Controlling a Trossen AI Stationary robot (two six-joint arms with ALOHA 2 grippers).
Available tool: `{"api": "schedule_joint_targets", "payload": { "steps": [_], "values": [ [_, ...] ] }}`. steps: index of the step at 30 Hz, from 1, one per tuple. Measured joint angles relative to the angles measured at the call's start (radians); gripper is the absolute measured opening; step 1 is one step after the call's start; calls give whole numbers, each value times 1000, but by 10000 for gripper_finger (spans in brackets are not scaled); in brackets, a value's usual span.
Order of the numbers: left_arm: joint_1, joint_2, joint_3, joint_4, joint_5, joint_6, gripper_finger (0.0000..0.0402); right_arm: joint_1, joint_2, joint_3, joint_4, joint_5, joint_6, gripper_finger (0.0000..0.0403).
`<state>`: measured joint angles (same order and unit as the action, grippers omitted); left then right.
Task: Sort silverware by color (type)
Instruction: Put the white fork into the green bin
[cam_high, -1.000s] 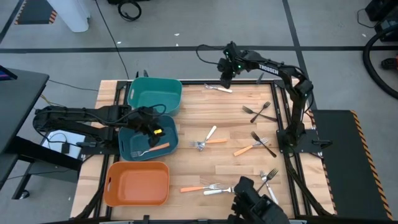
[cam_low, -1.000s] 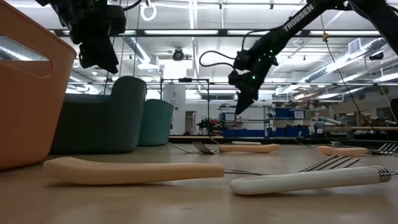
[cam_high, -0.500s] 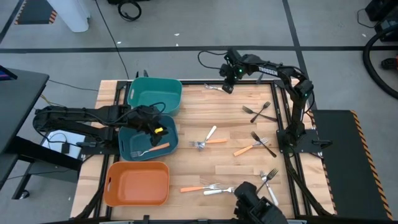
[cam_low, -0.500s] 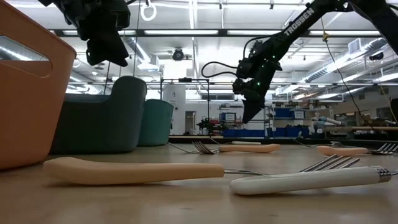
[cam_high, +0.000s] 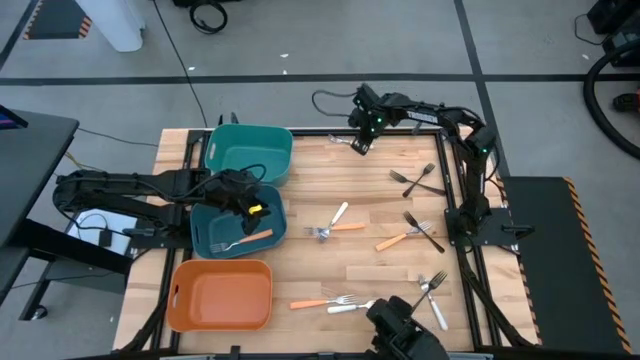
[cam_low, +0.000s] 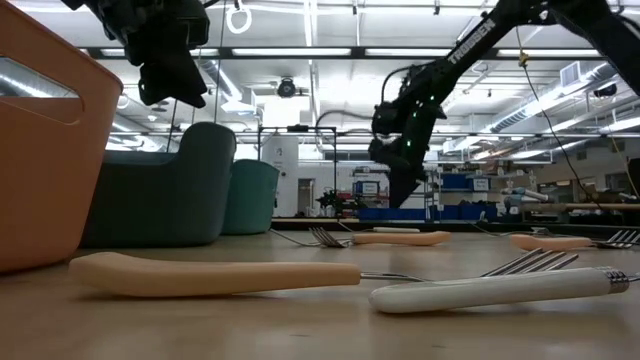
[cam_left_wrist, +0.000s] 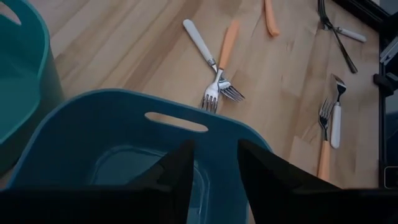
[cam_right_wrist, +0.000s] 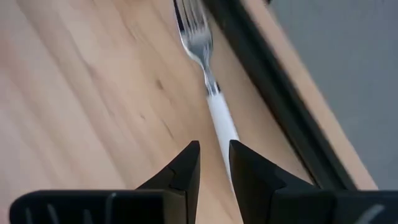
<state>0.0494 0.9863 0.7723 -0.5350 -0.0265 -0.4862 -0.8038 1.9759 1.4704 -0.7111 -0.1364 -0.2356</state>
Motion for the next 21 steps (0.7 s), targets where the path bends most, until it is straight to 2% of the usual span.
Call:
{"api": "schedule_joint_targets", "payload": {
  "steps": [3, 13, 21],
  "values": [
    [0, 0, 0, 0, 0, 0, 132, 10, 39, 0, -24, 42, -32, 92],
    [0, 0, 0, 0, 0, 0, 132, 4, 50, 0, 8, 63, -130, 92],
    [8, 0, 0, 0, -7, 0, 132, -4, 96, 4, 33, 62, -142, 92]
  ]
}}
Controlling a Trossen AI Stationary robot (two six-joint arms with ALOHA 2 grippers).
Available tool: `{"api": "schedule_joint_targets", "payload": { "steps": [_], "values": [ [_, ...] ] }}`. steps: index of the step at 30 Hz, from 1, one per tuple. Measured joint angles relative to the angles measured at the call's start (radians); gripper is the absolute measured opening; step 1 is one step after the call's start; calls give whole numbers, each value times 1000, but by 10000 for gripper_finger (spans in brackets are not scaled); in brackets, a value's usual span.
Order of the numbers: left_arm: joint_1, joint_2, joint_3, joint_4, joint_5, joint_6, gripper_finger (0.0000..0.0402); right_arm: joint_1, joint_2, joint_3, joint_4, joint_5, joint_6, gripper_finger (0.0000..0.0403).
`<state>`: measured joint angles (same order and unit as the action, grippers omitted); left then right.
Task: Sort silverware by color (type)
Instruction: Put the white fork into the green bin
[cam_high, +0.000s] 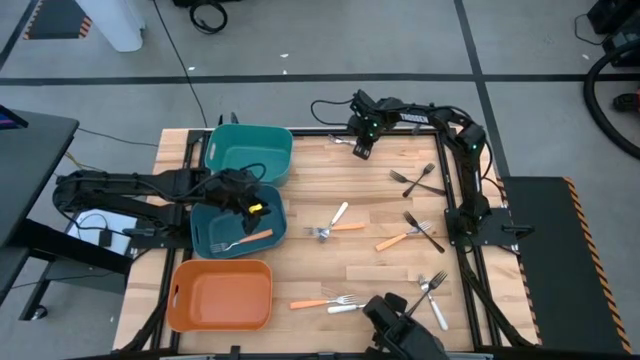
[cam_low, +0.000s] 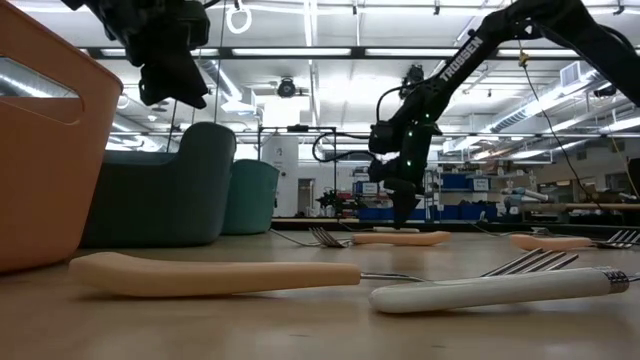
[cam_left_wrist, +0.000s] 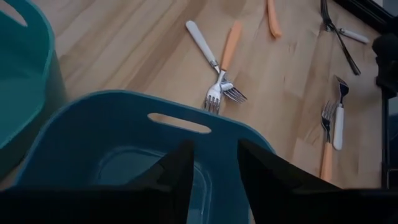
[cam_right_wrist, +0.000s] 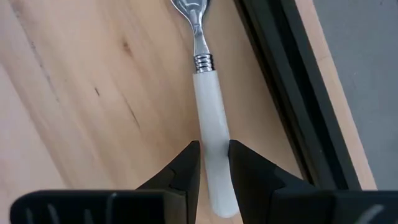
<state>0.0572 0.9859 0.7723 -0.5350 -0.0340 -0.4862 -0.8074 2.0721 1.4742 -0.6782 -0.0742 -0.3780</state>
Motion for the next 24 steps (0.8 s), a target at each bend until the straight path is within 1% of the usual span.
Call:
{"api": "schedule_joint_targets", "payload": {
  "steps": [8, 13, 17, 19, 23, 24],
  "values": [
    [40, 0, 0, 0, 0, 0, 132, -7, 15, 3, -23, -14, 13, 92],
    [53, 0, 0, 0, 0, 0, 132, -7, 14, 2, -71, 26, 37, 92],
    [62, 0, 0, 0, 0, 0, 132, -8, 15, 1, -85, -1, 91, 89],
    [65, 0, 0, 0, 0, 0, 132, -3, 15, 1, -86, 0, 101, 81],
    [65, 0, 0, 0, 0, 1, 132, 7, 15, 0, -92, 5, 120, 52],
    [65, 0, 0, 0, 0, 1, 132, 10, 15, 0, -92, 5, 120, 51]
  ]
}}
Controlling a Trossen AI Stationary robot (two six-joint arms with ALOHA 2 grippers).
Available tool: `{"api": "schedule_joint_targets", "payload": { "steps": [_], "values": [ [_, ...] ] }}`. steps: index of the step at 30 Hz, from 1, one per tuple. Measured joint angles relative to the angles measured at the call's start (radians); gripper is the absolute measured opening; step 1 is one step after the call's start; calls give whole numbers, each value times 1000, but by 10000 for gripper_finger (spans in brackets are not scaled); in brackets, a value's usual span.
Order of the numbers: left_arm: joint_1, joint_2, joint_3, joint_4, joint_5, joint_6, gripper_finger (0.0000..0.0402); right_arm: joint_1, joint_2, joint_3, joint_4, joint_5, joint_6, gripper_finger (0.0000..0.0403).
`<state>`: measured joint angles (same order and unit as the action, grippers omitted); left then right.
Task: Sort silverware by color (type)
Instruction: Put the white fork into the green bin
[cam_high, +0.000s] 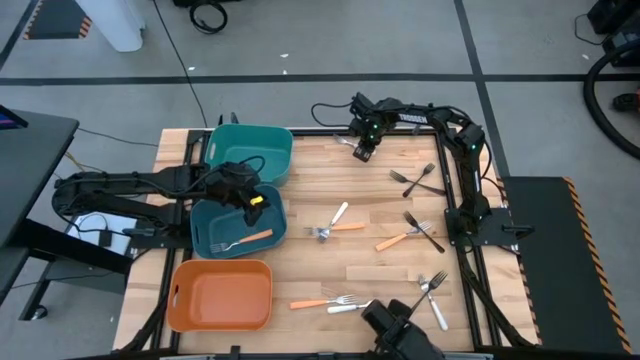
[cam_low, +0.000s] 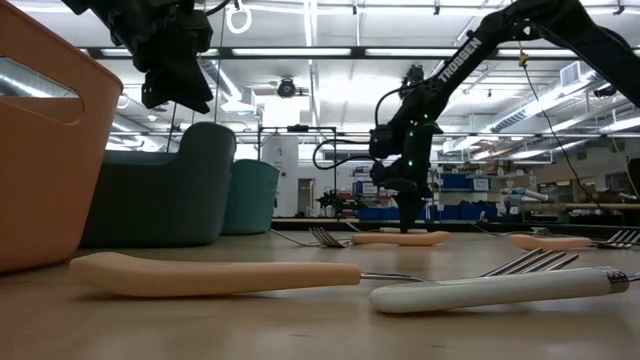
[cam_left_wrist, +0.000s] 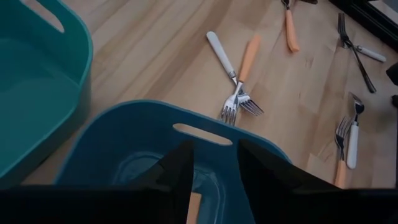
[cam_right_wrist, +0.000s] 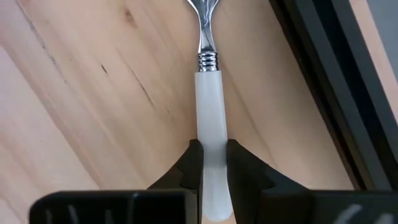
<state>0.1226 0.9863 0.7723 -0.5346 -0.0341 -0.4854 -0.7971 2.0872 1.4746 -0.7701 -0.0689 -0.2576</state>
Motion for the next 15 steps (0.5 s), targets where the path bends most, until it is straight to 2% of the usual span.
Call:
{"api": "schedule_joint_targets", "payload": {
  "steps": [10, 13, 15],
  "values": [
    [0, 0, 0, 0, 0, -1, 132, 17, 2, 0, -19, 2, 24, 51],
    [0, 0, 0, 0, 0, -1, 132, 18, -5, 0, -42, -10, 22, 7],
    [0, 0, 0, 0, 0, -1, 132, 18, -17, -2, -46, -24, 22, 0]
  ]
}}
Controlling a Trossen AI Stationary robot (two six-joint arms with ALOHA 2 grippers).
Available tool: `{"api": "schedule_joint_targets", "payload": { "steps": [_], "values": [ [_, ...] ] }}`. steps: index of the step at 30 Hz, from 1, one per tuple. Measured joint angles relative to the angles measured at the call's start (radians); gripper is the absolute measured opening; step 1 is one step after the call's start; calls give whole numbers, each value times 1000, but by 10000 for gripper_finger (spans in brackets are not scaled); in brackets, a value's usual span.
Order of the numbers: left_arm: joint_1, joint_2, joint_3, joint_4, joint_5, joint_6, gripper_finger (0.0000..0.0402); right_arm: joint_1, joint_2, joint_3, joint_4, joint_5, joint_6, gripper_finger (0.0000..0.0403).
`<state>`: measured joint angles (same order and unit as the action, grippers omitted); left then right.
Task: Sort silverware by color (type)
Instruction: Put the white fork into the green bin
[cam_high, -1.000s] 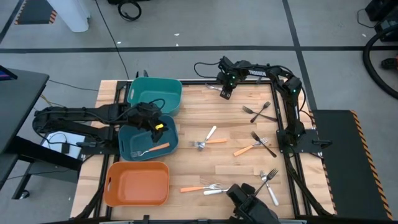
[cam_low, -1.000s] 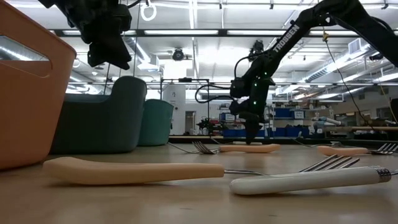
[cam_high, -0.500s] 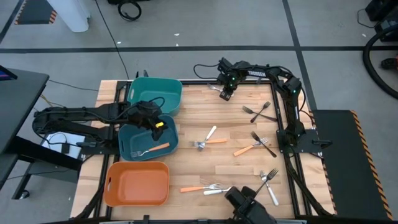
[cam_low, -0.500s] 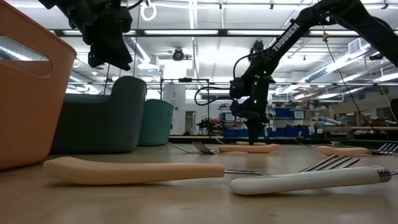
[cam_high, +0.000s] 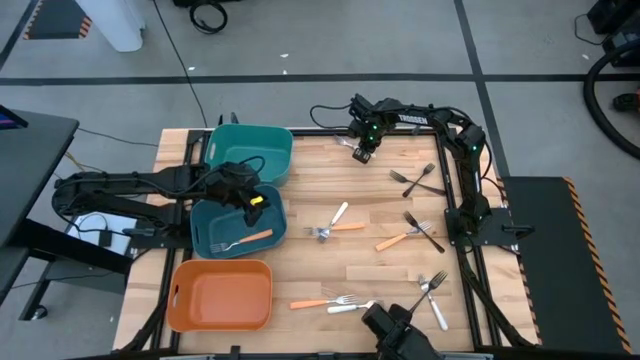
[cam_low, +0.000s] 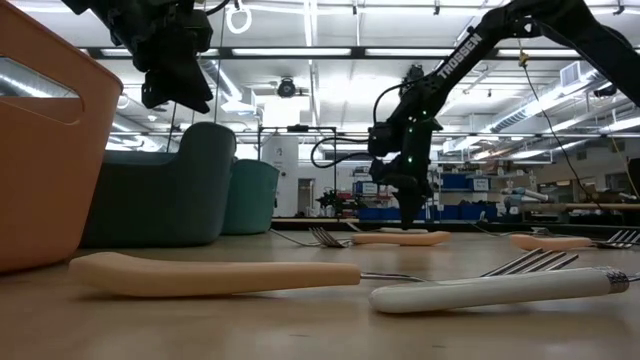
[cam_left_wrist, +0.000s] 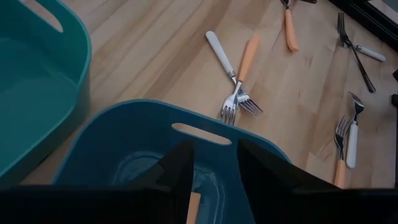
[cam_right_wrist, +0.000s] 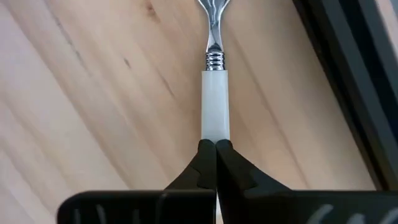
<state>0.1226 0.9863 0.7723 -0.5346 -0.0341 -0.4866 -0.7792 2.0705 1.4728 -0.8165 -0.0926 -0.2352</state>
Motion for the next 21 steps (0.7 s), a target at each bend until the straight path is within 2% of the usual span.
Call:
{"api": "schedule_joint_targets", "payload": {
  "steps": [9, 21],
  "values": [
    [0, 0, 0, 0, 0, 1, 132, -3, -17, -5, -4, -57, -3, 6],
    [0, 0, 0, 0, 0, 0, 132, -1, 1, -2, -19, -59, 23, 75]
  ]
}}
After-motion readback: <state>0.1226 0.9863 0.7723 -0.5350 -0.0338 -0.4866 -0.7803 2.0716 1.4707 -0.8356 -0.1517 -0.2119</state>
